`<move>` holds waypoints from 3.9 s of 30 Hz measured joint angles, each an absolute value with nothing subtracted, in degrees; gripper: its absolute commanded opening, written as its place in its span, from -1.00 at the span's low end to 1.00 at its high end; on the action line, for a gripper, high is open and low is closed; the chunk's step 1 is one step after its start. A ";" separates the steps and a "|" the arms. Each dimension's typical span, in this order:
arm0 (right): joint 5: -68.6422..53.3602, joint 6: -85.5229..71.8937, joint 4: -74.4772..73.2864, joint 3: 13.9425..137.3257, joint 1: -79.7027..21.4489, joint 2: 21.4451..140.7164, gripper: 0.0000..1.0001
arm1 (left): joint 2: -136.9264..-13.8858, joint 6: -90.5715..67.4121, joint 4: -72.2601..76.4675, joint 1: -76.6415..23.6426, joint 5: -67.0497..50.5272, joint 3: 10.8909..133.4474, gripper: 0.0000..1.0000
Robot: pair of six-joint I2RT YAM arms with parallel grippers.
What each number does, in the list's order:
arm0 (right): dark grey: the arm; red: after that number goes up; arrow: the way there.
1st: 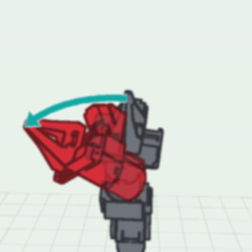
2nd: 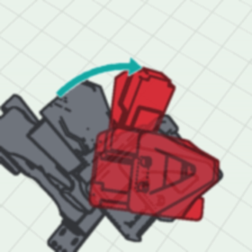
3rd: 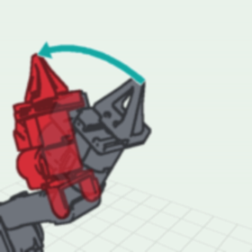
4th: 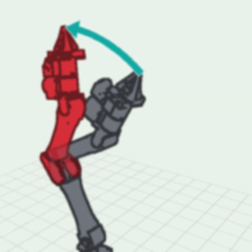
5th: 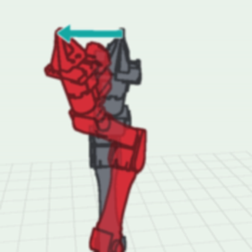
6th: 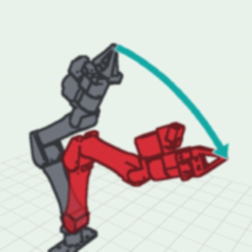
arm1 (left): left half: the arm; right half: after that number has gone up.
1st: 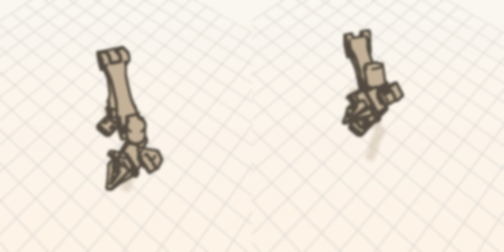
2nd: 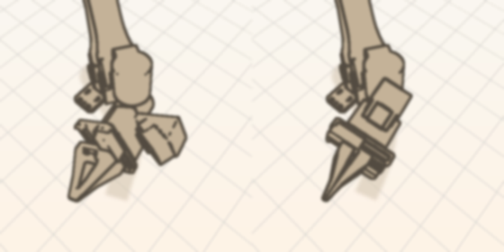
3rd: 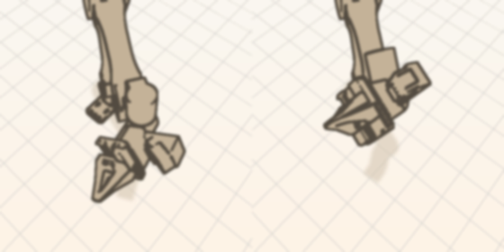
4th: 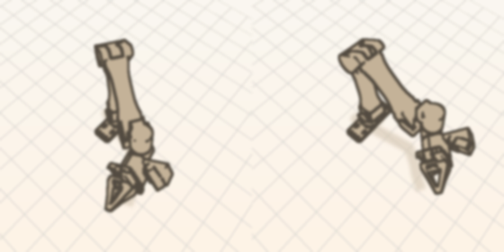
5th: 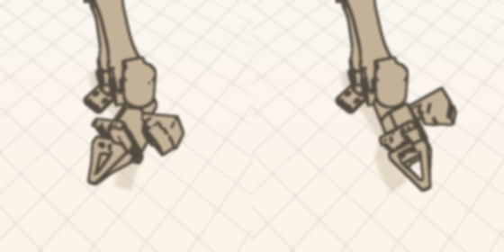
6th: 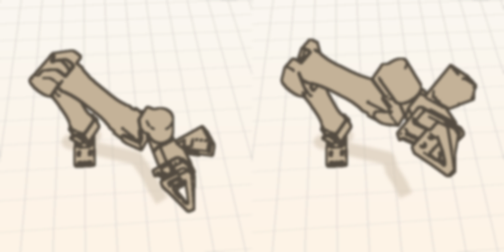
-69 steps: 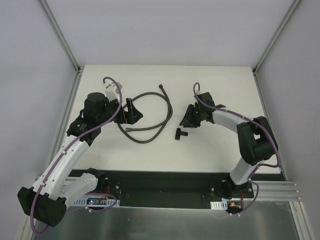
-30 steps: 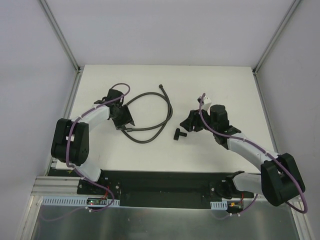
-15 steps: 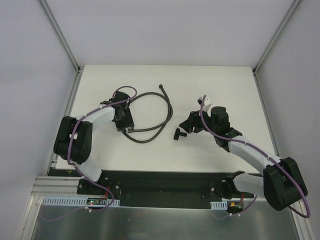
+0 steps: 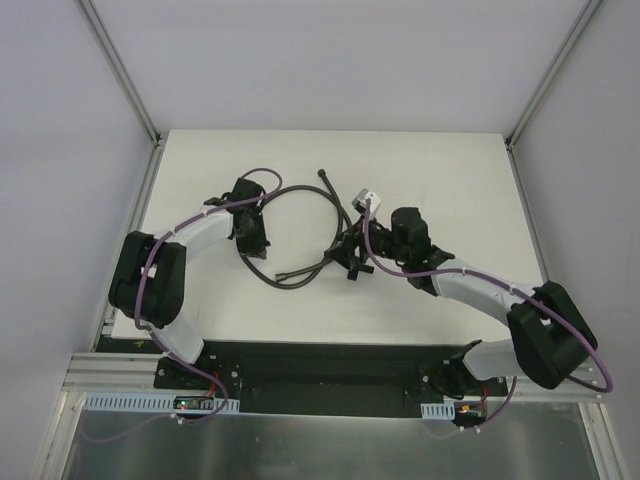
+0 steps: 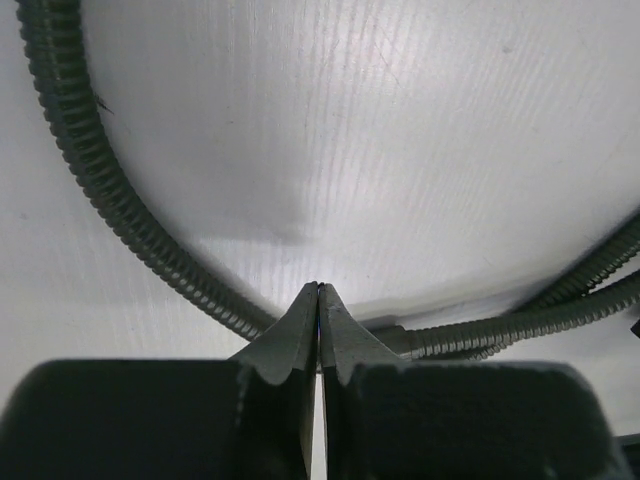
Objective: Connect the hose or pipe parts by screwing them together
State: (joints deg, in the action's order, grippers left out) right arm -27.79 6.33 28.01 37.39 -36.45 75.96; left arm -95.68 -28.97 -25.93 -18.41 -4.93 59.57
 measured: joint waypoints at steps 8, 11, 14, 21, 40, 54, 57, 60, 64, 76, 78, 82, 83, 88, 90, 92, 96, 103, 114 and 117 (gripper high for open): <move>-34.15 17.34 32.71 47.18 -38.70 89.78 0.26 | -85.23 -28.67 -28.18 -16.71 -4.10 59.37 0.25; -35.66 24.16 27.09 52.14 -40.45 92.88 0.27 | -78.00 -28.93 -28.67 -11.07 -6.09 58.33 0.90; -36.29 31.62 18.79 59.94 -42.41 95.90 0.26 | -71.77 -29.10 -29.15 -5.85 -6.72 56.95 0.99; -34.61 41.56 8.97 69.04 -49.21 104.14 0.15 | -62.81 -29.45 -30.59 -4.19 -6.76 53.17 0.98; -27.62 43.00 7.27 70.24 -53.52 116.14 -0.04 | -63.68 -32.29 -31.20 1.98 -16.01 47.72 0.98; -25.10 38.39 11.25 70.43 -53.45 116.11 0.02 | -63.75 -32.32 -30.85 1.98 -16.34 47.18 0.98; -24.34 37.28 10.98 71.50 -53.34 116.11 0.02 | -63.75 -32.29 -30.76 1.98 -16.36 47.09 0.98; -23.83 36.25 11.51 72.12 -53.28 116.11 -0.01 | -63.77 -32.29 -30.74 1.98 -16.38 47.07 0.98; -22.79 34.98 11.92 72.01 -53.28 116.11 -0.03 | -63.77 -32.32 -30.72 1.98 -16.43 46.92 0.98; -21.82 34.54 15.31 68.47 -53.30 116.42 -0.03 | -64.12 -32.29 -30.68 1.98 -16.47 46.87 0.98; -21.91 34.39 16.80 68.01 -53.30 116.92 -0.03 | -64.14 -32.29 -30.68 1.98 -16.49 46.87 0.98; -21.98 34.54 20.80 66.57 -53.41 117.12 0.01 | -64.18 -32.29 -30.68 1.98 -16.78 46.87 0.98; -22.13 34.57 21.78 66.24 -53.43 117.21 0.01 | -64.25 -32.29 -30.65 1.98 -16.97 46.87 0.99; -24.01 35.16 26.02 65.65 -53.52 118.39 -0.07 | -64.51 -32.29 -30.63 1.98 -17.98 46.85 0.98; -24.73 35.33 27.49 65.34 -53.63 118.72 -0.19 | -64.51 -32.29 -30.61 1.98 -18.04 46.85 0.98; -25.08 35.59 28.05 65.28 -53.78 118.91 -0.40 | -64.66 -32.29 -30.48 1.98 -18.09 46.85 0.98; -25.41 36.10 28.84 65.01 -54.02 119.13 -0.71 | -65.06 -32.23 -30.13 1.98 -19.14 46.74 0.93; -24.43 34.41 30.35 62.28 -54.11 115.77 -0.80 | -65.08 -31.48 -28.86 1.98 -22.92 46.02 0.83; -18.11 30.87 41.30 55.96 -51.66 96.73 -0.77 | -64.03 -29.85 -28.14 -0.45 -27.94 46.30 0.83; -14.61 29.12 41.76 54.81 -47.75 92.79 -0.75 | -63.53 -29.89 -28.18 -6.94 -25.12 47.44 0.77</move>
State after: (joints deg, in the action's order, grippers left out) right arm -14.61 29.12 41.76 54.81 -47.75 92.79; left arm -63.53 -29.89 -28.18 -6.94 -25.12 47.44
